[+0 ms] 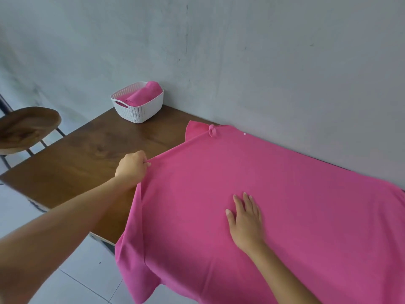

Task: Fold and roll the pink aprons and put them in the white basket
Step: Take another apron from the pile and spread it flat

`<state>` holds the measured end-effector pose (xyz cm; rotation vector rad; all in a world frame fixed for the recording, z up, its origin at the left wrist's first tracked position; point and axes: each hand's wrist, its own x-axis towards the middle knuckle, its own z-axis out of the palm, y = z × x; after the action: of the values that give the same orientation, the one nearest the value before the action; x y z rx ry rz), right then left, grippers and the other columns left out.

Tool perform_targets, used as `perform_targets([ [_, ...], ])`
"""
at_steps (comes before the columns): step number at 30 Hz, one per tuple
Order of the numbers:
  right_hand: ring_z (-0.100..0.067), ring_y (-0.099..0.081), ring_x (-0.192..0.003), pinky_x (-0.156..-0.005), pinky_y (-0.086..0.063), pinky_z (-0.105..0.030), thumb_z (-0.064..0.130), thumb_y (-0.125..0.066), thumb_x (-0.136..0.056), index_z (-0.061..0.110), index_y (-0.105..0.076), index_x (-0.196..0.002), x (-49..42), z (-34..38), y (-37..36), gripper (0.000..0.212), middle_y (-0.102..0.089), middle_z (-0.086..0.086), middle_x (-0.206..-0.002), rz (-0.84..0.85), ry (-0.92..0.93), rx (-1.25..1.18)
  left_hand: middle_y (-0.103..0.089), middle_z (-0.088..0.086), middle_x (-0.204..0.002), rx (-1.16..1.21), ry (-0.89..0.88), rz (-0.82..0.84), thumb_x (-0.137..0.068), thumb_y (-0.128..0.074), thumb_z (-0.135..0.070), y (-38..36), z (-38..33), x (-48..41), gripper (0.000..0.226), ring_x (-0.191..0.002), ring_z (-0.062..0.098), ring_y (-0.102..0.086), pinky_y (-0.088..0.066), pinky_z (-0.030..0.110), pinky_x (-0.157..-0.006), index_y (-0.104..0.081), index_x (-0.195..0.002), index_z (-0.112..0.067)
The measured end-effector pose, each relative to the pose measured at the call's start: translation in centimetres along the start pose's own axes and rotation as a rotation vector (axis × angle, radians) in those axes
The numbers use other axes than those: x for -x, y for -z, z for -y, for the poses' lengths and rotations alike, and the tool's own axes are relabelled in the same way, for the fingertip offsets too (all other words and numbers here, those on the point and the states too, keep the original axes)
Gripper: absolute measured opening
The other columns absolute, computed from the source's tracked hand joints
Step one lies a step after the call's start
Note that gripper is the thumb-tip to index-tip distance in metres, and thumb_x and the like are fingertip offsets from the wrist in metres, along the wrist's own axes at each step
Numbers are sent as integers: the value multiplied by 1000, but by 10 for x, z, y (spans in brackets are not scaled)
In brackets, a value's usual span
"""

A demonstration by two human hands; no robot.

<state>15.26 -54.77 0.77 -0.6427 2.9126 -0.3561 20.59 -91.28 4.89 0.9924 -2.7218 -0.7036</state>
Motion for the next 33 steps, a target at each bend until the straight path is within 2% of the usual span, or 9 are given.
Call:
perform_targets([
  [3,-21,3,-156,-126,0,-36,48,-34,-106,22,-24,-159,9,23,-5,60,-6,-4,-169,-15,12,-34,-61,6,-92,-37,-15,56,-93,-67,-30,6,1,15,23,-81,29,-59,-53,43,-69,-50,-91,-16],
  [7,-22,-3,-156,-125,-3,-36,55,-28,-102,21,-31,-156,28,55,-23,64,-13,-4,-168,-51,83,-74,-49,2,-101,0,-103,15,-88,-74,-31,8,12,73,38,-91,23,-50,-49,41,-76,-41,-102,-17],
  [10,-24,-13,-154,-123,-8,-37,62,-16,-93,19,-40,-153,42,72,-33,78,-24,-5,-165,-116,118,-101,-49,-2,-97,-25,-198,-4,-85,-73,-41,1,28,126,39,-89,23,-49,-50,41,-74,-42,-97,-20],
  [14,-26,-22,-151,-122,-14,-36,58,-20,-96,16,-47,-148,60,84,-48,72,-33,-6,-162,-130,135,-85,-52,-7,-84,-95,-242,-49,-81,-72,-50,-14,53,178,43,-73,20,-50,-46,36,-62,-38,-89,-25],
  [17,-28,-33,-146,-119,-28,-44,51,-27,-101,14,-54,-143,67,87,-55,62,-43,-8,-156,-209,133,-47,-52,-10,-81,-138,-207,-87,-81,-63,-64,-21,56,200,47,-72,18,-51,-46,34,-63,-38,-89,-25],
  [21,-27,-33,-146,-119,-29,-45,49,-27,-101,14,-54,-143,69,89,-56,61,-43,-7,-156,-229,118,-9,-48,-9,-79,-235,-224,-142,-81,-57,-74,-27,50,213,52,-69,17,-46,-49,34,-62,-46,-88,-24],
  [26,-28,-34,-146,-120,-28,-45,49,-27,-100,14,-54,-143,69,91,-56,62,-44,-7,-155,-238,115,6,-56,-5,-75,-284,-152,-105,-82,-60,-65,-27,39,222,45,-70,21,-55,-51,36,-62,-56,-82,-20],
  [29,-28,-35,-145,-120,-27,-44,47,-28,-100,13,-54,-143,69,90,-57,61,-45,-9,-154,-244,123,9,-52,-5,-70,-260,-82,-39,-84,-62,-43,-27,31,222,28,-70,21,-55,-49,35,-58,-49,-74,-20],
  [33,-30,-36,-144,-120,-27,-45,42,-36,-99,11,-56,-141,68,87,-59,56,-47,-12,-152,-251,138,9,-51,-2,-65,-270,-114,7,-74,-67,-16,-31,24,226,19,-63,22,-52,-41,33,-46,-49,-70,-17],
])
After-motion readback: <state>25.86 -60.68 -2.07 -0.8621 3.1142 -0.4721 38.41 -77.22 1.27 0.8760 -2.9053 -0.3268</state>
